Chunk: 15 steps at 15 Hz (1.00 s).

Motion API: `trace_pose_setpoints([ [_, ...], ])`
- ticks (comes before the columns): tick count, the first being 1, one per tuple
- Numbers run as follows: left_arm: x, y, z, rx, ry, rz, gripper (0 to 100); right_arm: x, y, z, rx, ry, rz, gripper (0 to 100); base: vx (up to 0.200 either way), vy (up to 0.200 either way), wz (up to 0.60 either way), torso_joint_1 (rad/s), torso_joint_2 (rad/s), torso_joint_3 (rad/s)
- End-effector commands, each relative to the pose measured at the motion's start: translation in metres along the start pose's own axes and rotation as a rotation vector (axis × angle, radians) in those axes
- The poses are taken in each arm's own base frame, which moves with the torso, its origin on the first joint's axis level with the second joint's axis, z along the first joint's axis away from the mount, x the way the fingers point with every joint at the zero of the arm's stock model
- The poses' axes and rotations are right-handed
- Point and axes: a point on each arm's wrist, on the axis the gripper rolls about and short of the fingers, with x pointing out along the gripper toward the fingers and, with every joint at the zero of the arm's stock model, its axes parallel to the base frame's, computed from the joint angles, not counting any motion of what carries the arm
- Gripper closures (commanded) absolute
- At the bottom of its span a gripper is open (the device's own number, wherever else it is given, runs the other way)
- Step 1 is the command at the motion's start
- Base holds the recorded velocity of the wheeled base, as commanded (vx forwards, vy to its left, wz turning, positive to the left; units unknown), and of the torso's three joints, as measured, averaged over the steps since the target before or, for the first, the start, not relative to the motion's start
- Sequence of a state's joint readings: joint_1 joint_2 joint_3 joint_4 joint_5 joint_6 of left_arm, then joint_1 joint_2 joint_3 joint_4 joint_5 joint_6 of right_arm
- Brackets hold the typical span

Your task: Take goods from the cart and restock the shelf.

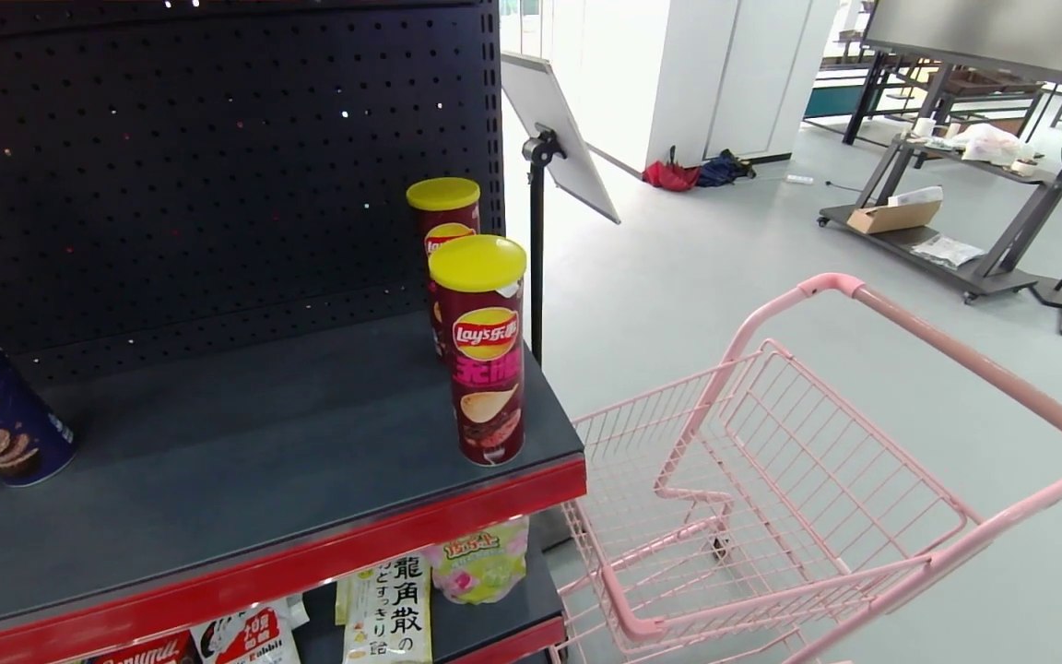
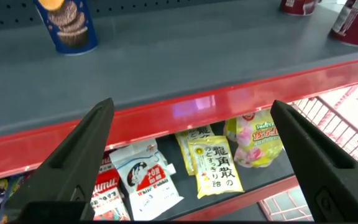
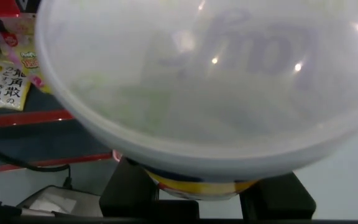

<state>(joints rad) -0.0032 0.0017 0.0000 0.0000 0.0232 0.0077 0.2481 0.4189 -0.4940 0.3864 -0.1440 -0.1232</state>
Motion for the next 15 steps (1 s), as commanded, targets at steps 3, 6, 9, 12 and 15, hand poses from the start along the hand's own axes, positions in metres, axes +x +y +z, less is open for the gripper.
trace_pose_setpoints([
  [3, 0.0, 0.0, 0.0, -0.002, 0.0, 0.0, 0, 0.0012, 0.0001, 0.0001, -0.025, 0.007, -0.003, 100, 0.0, 0.0, 0.0, 0.16, -0.37, -0.219],
  [6, 0.0001, 0.0, 0.0, -0.001, 0.001, 0.001, 0, 0.0024, 0.0004, -0.0017, -0.064, 0.014, -0.011, 100, 0.0, 0.0, 0.0, 0.089, -0.22, -0.116],
  [9, 0.0, 0.0, 0.0, -0.002, 0.0, 0.001, 0, 0.0022, 0.0005, -0.0034, -0.073, 0.014, -0.017, 100, 0.0, 0.0, 0.4, 0.006, -0.01, -0.006],
  [12, 0.0001, 0.0, 0.0, -0.001, 0.001, 0.001, 0, 0.0028, 0.0005, -0.0026, -0.075, 0.015, -0.014, 100, 0.0, 0.0, 0.6, -0.002, 0.0, 0.001],
  [15, 0.0001, 0.0, 0.0, -0.001, 0.001, 0.001, 0, 0.0028, 0.0006, -0.0026, -0.075, 0.014, -0.011, 100, 0.0, 0.0, 0.6, 0.007, 0.0, -0.001],
])
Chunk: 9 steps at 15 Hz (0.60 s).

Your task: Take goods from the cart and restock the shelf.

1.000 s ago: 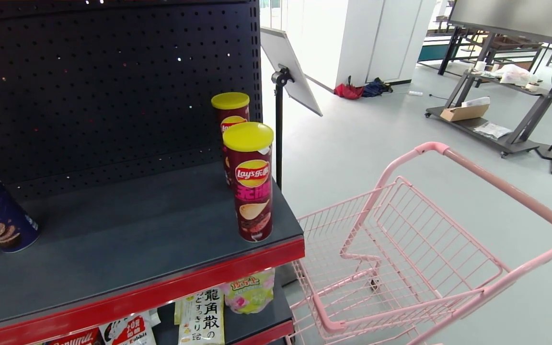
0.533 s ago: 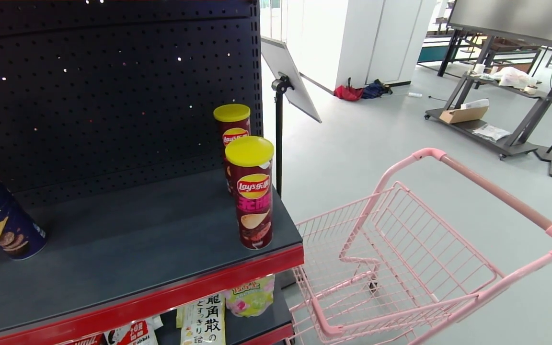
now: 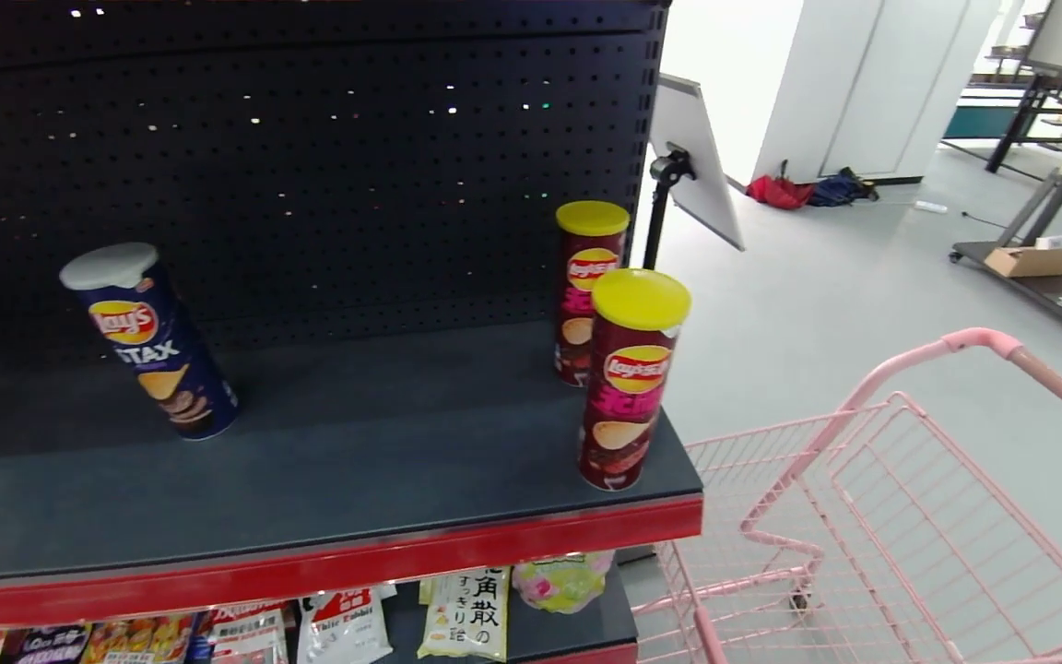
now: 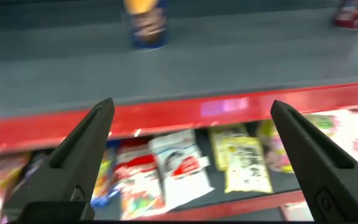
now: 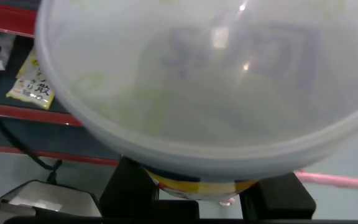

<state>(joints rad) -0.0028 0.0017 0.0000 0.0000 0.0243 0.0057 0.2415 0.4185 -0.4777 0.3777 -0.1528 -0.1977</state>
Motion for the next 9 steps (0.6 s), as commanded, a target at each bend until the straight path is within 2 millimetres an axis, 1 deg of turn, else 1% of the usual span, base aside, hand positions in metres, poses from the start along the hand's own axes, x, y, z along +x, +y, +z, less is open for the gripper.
trace_pose_setpoints([
  [1, 0.0, 0.0, 0.0, -0.001, 0.0, 0.0, 0, -0.0001, 0.0, 0.0001, -0.001, 0.0, 0.002, 100, 0.0, 0.0, 0.6, 0.007, 0.0, 0.007],
  [4, 0.0, 0.0, 0.0, -0.003, 0.0, 0.0, 0, -0.0028, -0.0002, -0.0005, 0.004, -0.022, 0.005, 100, 0.0, 0.0, 0.0, 0.0, 0.0, 0.0],
  [7, 0.0001, 0.0, 0.0, -0.003, 0.001, 0.0, 0, -0.0029, 0.0001, 0.0061, 0.07, -0.137, 0.061, 100, 0.0, 0.0, 0.0, 0.0, 0.0, 0.0],
  [9, 0.0, 0.0, 0.0, -0.003, 0.0, 0.0, 0, -0.0015, 0.0007, 0.0058, 0.078, -0.145, 0.074, 100, 0.0, 0.0, 0.0, 0.0, 0.0, 0.0],
])
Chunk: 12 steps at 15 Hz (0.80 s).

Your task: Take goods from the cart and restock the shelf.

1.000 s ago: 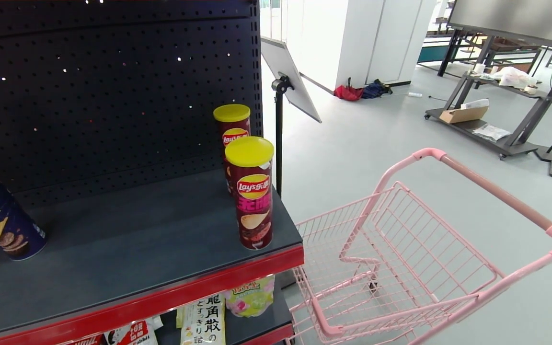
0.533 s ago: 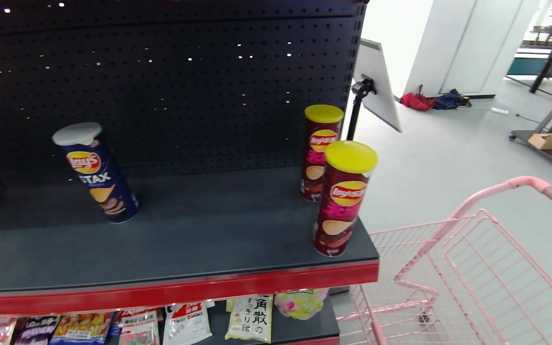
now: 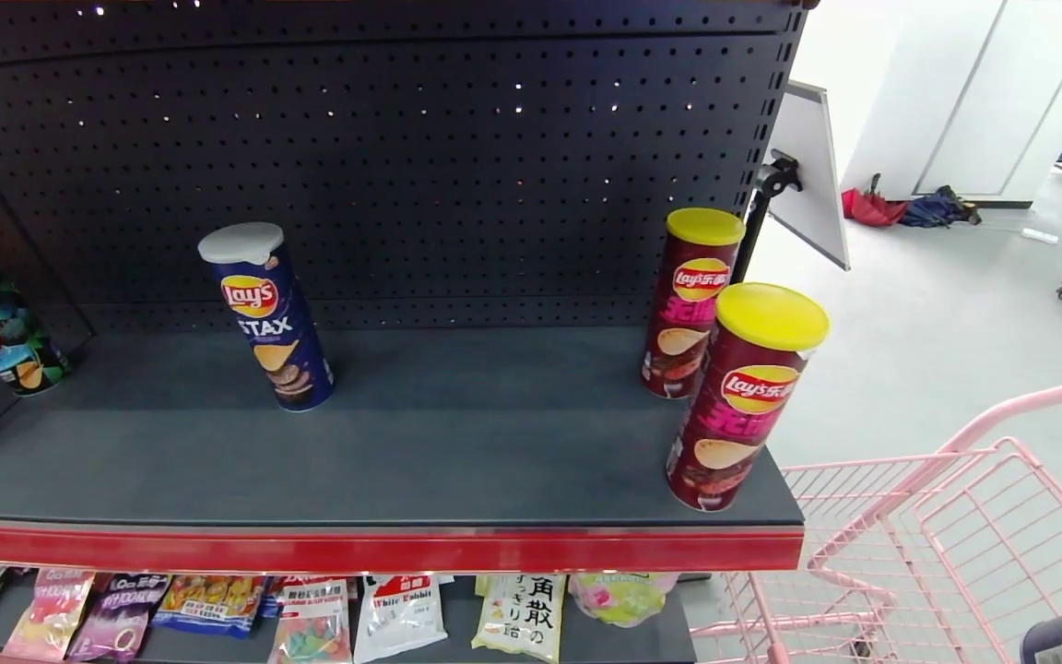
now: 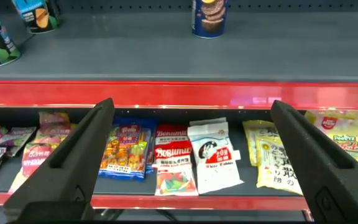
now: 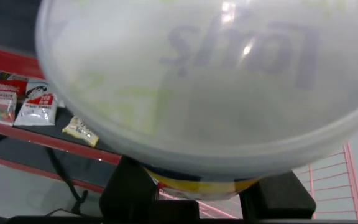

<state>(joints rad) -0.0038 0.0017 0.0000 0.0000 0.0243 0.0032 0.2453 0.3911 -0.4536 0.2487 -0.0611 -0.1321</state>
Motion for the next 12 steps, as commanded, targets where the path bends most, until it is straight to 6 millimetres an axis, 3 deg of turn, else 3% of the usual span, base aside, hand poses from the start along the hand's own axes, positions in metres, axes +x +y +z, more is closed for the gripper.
trace_pose_setpoints([
  [1, 0.0, 0.0, 0.0, 0.001, 0.0, 0.001, 0, 0.0014, 0.0006, -0.0039, 0.001, 0.01, 0.003, 100, 0.0, 0.0, 0.0, 0.0, 0.0, 0.0],
  [3, 0.0, 0.0, 0.0, 0.003, 0.0, 0.0, 0, 0.0026, 0.0011, -0.0073, 0.004, 0.021, -0.002, 100, 0.0, 0.0, 0.0, 0.0, 0.0, 0.0],
  [12, 0.0001, 0.0, 0.0, 0.003, 0.001, 0.001, 0, 0.0048, 0.002, -0.0125, 0.091, 0.042, 0.005, 100, 0.0, 0.2, 0.0, -0.001, 0.0, 0.004],
])
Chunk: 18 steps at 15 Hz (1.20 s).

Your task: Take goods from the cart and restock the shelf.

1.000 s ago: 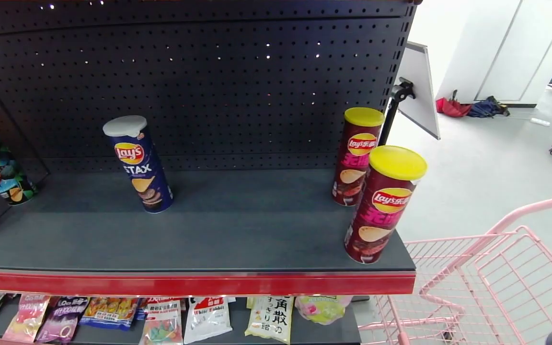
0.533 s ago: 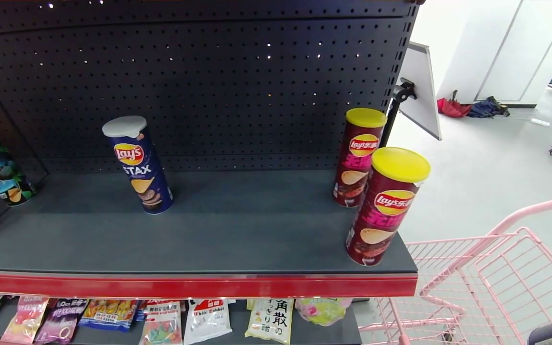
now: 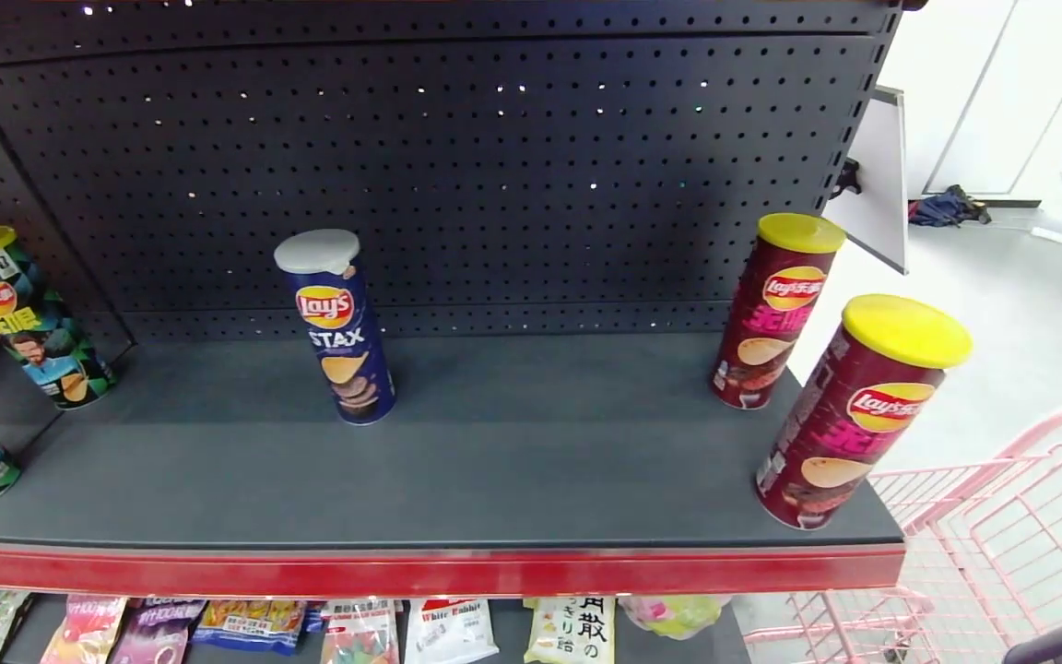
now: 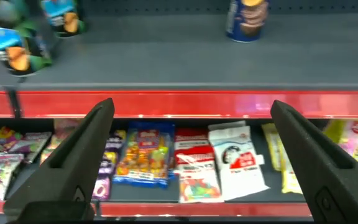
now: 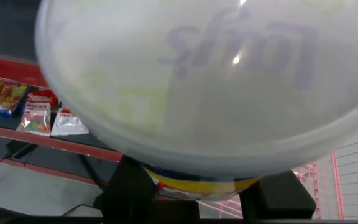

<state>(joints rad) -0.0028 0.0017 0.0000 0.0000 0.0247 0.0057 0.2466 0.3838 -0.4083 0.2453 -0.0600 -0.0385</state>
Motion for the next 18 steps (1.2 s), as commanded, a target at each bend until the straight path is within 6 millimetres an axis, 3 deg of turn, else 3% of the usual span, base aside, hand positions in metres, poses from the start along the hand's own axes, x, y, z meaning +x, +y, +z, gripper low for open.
trace_pose_setpoints([
  [1, 0.0, 0.0, 0.0, 0.0, 0.0, -0.002, 0, 0.002, 0.0, -0.003, -0.002, 0.014, 0.001, 100, 0.0, 0.2, 0.0, 0.007, 0.01, 0.012],
  [10, 0.0, 0.0, 0.0, 0.0, 0.001, -0.002, 0, 0.0, 0.001, -0.014, -0.002, 0.014, 0.027, 100, 0.0, 0.2, 0.0, 0.001, 0.0, 0.002],
  [15, 0.0, 0.0, 0.0, -0.001, 0.001, 0.0, 0, -0.002, 0.002, -0.022, -0.007, 0.006, 0.074, 100, 0.0, 0.0, 0.0, 0.0, 0.0, 0.0],
  [18, 0.003, 0.0, 0.001, 0.033, 0.033, -0.012, 0, -0.005, 0.003, -0.036, -0.006, -0.015, 0.1, 100, 0.0, 0.0, 0.0, 0.0, 0.0, 0.0],
])
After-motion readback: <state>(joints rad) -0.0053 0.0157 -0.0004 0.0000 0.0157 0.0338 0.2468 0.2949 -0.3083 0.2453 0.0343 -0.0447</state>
